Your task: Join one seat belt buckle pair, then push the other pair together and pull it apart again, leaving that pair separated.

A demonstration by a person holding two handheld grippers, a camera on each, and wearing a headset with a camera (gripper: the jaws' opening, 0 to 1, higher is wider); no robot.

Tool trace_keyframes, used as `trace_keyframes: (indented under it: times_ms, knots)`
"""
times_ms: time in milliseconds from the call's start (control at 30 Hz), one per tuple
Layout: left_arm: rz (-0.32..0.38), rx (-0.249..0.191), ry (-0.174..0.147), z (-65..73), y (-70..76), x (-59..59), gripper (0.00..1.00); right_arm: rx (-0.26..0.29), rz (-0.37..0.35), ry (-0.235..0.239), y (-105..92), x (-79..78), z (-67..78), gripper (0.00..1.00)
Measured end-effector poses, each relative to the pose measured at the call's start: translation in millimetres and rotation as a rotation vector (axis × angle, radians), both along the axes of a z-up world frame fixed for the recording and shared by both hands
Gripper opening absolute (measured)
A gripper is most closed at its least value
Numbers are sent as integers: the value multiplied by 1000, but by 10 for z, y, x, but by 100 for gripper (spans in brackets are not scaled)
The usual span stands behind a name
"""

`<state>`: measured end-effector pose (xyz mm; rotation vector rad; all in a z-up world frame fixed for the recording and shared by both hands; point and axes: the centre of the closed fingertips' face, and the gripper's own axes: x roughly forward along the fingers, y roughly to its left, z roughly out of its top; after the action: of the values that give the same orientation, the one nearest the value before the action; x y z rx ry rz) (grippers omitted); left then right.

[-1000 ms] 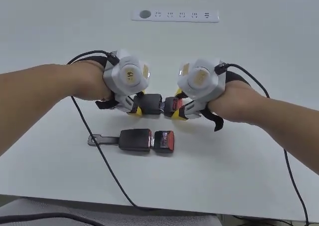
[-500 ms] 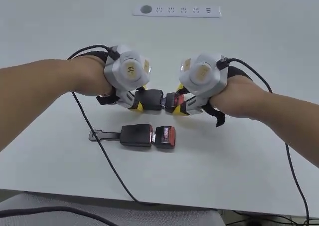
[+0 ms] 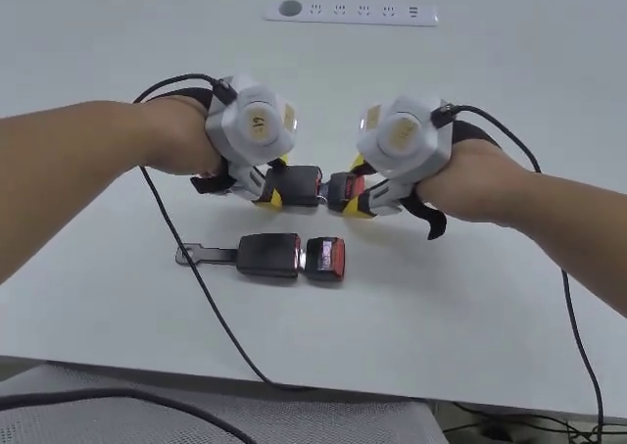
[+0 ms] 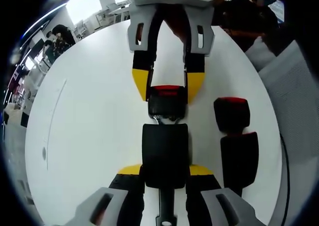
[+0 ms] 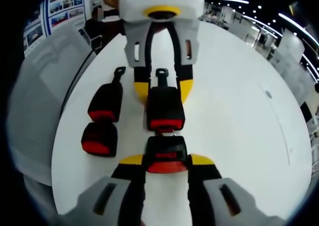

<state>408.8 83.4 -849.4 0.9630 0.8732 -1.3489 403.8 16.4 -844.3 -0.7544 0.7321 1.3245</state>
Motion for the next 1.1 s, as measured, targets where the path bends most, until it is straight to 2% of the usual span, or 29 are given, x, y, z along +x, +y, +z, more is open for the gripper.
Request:
trace_keyframes:
  times_ms: [333,600,733,1100]
  knots:
    - [9,0,7,-6,6,3,32,-11,-6,3,-112,3,2,32]
    - [13,-3,12,-14,-2,0,32,-1,-20,-17,-162,-13,14,32]
    - [18,-11,12,-12,-2,-1,32,2,-35,-21,-258,-20,13,32]
    - [26,12,4,-21,1,2,32,-21,-65,-17,-715,-70,5,33]
